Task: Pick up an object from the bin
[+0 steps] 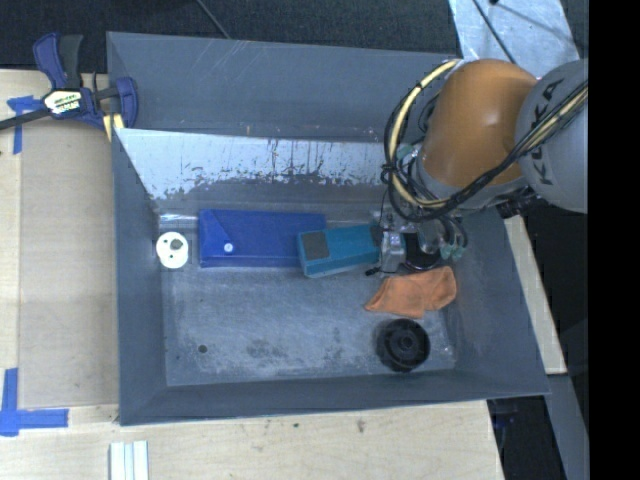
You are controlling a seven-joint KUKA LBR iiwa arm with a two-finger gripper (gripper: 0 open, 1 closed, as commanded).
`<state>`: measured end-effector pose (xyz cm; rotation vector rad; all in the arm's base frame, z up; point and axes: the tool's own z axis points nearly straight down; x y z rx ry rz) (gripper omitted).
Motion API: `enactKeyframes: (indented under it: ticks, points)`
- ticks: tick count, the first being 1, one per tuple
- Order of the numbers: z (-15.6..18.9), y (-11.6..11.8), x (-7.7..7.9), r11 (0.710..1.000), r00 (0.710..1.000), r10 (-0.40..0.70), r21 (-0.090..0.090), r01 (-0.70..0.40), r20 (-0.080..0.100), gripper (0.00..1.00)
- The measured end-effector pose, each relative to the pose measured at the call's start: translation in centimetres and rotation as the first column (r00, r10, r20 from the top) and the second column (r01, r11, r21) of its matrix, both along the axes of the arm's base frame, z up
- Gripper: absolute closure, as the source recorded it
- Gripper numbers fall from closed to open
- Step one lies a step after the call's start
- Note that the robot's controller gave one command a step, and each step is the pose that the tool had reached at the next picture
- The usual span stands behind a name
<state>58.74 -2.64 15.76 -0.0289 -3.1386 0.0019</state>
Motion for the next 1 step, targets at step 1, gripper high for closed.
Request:
enactKeyframes:
  ticks: [1]
  points:
    - [12.94, -0.89, -1.67, 0.999, 0.999, -0.049, 0.0, 0.049, 0.0, 1.0]
